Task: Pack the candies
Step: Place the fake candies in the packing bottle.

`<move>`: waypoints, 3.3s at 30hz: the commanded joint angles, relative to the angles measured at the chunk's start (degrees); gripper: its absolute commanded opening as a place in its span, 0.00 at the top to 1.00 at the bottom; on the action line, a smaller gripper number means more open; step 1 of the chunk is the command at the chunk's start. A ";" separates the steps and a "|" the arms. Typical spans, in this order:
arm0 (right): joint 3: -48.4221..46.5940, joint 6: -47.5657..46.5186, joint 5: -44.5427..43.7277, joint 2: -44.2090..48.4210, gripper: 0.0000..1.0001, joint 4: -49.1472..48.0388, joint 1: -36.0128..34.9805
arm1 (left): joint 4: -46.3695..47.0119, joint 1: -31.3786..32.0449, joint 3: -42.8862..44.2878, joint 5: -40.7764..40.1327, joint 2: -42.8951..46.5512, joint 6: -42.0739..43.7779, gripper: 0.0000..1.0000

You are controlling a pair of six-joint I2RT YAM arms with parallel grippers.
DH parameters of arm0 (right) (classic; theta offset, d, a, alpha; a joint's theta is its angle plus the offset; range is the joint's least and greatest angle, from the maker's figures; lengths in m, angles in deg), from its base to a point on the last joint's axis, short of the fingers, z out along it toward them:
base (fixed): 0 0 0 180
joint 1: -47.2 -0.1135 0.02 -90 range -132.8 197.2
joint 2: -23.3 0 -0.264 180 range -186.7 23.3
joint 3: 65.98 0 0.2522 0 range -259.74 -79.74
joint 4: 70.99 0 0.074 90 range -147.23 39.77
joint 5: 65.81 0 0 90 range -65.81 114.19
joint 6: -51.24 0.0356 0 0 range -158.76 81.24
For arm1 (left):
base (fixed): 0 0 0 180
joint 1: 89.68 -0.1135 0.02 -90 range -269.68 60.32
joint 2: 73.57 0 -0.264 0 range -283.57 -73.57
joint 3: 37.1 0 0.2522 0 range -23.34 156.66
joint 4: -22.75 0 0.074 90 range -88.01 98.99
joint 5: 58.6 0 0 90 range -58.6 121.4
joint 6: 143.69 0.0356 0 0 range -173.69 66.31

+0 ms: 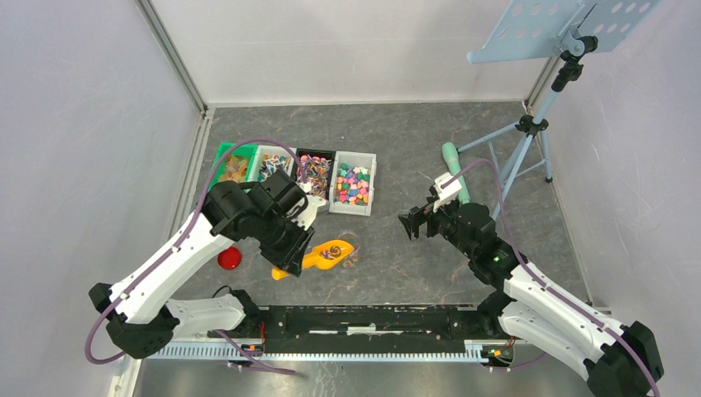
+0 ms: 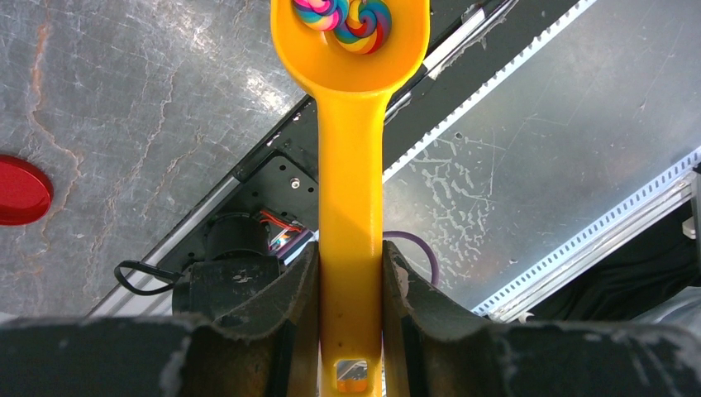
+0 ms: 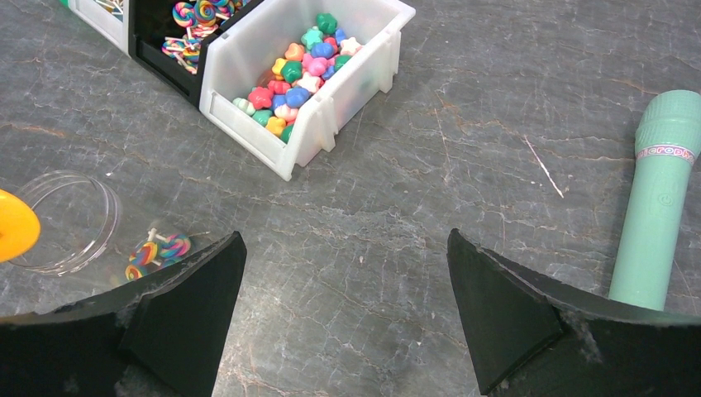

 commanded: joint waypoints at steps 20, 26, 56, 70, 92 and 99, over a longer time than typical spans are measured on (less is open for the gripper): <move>1.88 1.61 2.22 2.14 0.02 -2.65 0.17 | -6.74 2.93 9.39 -4.46 -7.56 -0.64 0.98; 2.05 1.66 2.24 2.36 0.02 -2.70 0.19 | -7.09 3.11 10.46 -3.32 -9.19 -1.35 0.98; 4.16 29.01 19.54 -7.04 1.00 -27.04 -5.44 | -7.11 3.29 6.05 -5.19 -6.72 -3.56 0.98; -3.80 26.18 14.36 -17.44 1.00 -27.93 -16.88 | -7.11 3.29 7.73 -5.55 -7.92 -3.39 0.98; -7.34 23.57 11.27 -25.02 1.00 -27.49 -22.59 | -6.94 3.30 11.70 -7.82 -10.72 -2.58 0.98; -7.72 23.00 10.95 -25.91 1.00 -27.31 -22.68 | -6.91 3.30 12.10 -7.65 -11.02 -2.60 0.98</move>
